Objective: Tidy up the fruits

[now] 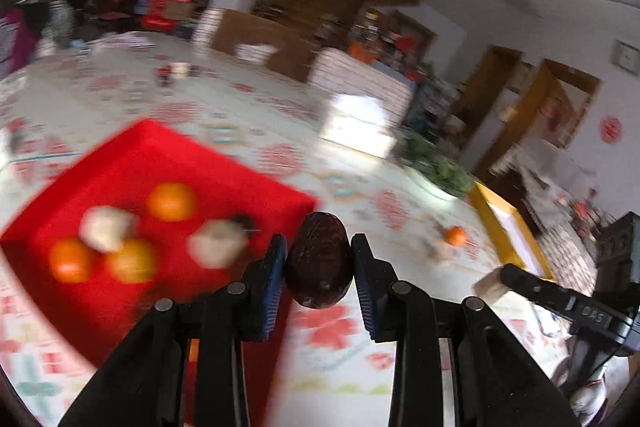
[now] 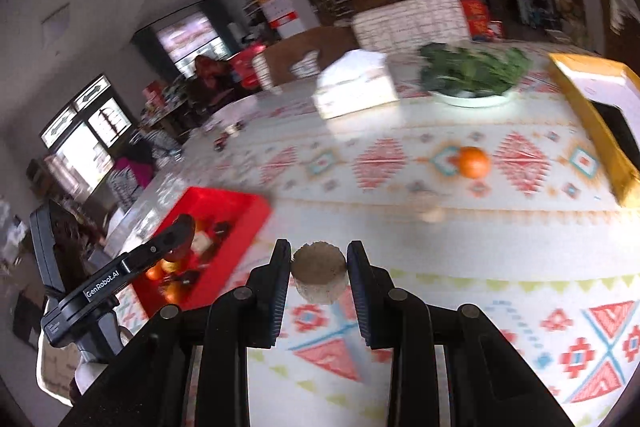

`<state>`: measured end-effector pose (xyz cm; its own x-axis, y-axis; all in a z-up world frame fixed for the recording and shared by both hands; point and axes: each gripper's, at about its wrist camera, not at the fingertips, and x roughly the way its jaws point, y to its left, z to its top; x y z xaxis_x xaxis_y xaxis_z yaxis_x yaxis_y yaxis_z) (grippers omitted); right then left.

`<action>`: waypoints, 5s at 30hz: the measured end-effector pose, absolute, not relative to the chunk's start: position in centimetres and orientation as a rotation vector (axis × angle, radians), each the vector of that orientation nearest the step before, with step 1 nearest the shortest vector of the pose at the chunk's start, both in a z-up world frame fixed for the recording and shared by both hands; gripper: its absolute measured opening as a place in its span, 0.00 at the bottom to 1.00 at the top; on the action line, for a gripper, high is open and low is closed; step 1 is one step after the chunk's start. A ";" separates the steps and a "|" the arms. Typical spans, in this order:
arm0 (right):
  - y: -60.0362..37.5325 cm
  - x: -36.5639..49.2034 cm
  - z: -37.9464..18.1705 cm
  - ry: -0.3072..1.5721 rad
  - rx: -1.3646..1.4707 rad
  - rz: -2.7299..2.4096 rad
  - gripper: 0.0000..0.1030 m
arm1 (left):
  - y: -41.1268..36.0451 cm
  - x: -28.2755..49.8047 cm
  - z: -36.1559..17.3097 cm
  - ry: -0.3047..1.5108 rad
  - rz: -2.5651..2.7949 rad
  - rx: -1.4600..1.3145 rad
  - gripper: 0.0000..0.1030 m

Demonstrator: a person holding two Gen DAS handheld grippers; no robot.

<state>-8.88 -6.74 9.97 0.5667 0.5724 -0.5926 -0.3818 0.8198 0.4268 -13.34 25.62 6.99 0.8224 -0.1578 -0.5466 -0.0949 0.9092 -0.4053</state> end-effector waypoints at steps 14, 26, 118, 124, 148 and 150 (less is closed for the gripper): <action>8.9 -9.4 8.7 0.868 0.144 0.834 0.31 | 34.4 -17.4 3.5 0.677 0.202 -0.467 0.31; 13.0 -10.2 6.1 0.955 0.112 0.901 0.42 | 34.8 -17.5 4.1 0.662 0.185 -0.499 0.54; -11.5 2.4 7.1 0.946 0.130 0.252 0.82 | 15.5 -6.2 10.4 0.643 0.088 0.020 0.99; -11.9 2.6 7.0 0.945 0.137 0.249 0.82 | 15.0 -5.8 9.7 0.676 0.067 0.009 0.99; -13.5 8.4 2.9 0.985 0.166 0.293 0.52 | 6.8 -1.1 3.8 0.882 -0.254 -0.018 0.83; -13.6 8.4 2.8 0.977 0.163 0.298 0.44 | 6.2 -0.7 3.5 0.888 -0.257 -0.017 0.83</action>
<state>8.36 -13.56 2.76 0.5230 0.3204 -0.7898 -0.1745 0.9473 0.2687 -0.69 6.21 3.51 0.6023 -0.2288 -0.7648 0.2144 0.9692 -0.1211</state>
